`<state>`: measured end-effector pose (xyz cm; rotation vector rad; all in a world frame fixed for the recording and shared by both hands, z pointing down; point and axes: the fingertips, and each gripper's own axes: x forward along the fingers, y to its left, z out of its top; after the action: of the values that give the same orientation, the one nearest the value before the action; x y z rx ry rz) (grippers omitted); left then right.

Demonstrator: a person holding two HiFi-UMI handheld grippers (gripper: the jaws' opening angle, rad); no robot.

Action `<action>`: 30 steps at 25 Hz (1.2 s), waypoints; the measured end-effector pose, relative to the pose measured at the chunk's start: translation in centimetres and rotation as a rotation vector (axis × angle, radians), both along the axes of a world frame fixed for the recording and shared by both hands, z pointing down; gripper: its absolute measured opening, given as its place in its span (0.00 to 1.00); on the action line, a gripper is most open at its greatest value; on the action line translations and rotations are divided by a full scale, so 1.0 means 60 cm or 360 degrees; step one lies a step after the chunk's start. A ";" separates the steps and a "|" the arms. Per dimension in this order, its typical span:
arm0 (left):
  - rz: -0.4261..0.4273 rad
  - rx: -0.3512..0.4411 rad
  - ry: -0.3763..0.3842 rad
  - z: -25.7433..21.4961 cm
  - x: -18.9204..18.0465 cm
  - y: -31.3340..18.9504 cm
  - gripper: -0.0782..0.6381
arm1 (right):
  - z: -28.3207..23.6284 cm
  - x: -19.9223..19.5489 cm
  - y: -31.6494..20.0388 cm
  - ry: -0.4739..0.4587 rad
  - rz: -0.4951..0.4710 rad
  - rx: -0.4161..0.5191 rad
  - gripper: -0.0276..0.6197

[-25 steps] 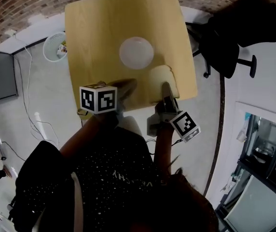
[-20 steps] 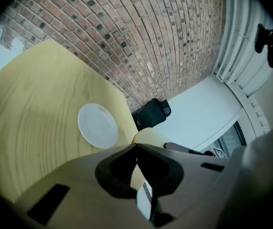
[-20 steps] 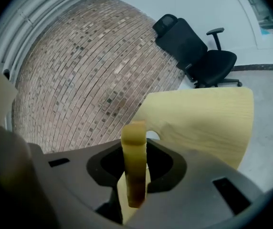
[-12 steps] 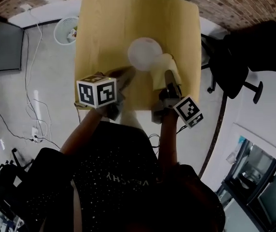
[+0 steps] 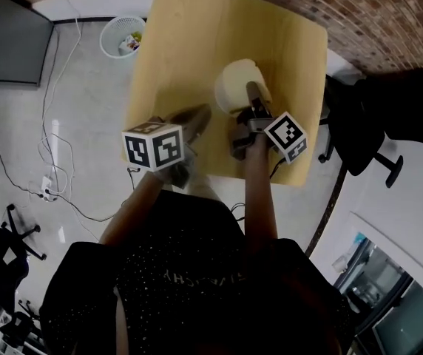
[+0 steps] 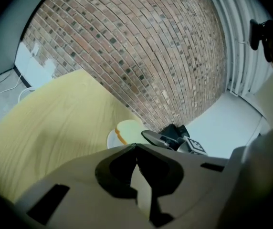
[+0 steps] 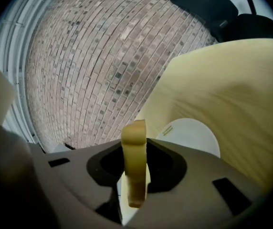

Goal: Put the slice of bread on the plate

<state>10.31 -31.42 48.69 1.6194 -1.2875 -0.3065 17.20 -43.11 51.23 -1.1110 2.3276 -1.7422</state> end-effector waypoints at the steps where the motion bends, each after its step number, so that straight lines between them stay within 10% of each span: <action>1: -0.0029 -0.0005 -0.0001 0.003 -0.009 0.004 0.12 | 0.006 -0.009 -0.003 0.0009 -0.0022 -0.0001 0.19; 9: -0.0169 -0.0030 0.0017 0.013 -0.039 0.043 0.12 | 0.057 -0.023 0.001 0.0219 -0.0112 -0.0104 0.19; 22: -0.0164 -0.0011 -0.0032 0.004 -0.052 0.033 0.12 | 0.073 0.062 0.006 0.1220 -0.0067 0.0177 0.53; 30: -0.0080 0.0004 -0.0092 -0.004 -0.036 0.027 0.12 | 0.023 0.104 0.017 0.1223 0.0072 0.0298 0.53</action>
<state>8.13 -29.80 48.45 1.6098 -1.3740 -0.2942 23.44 -42.10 52.58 -2.0379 2.7175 -1.1569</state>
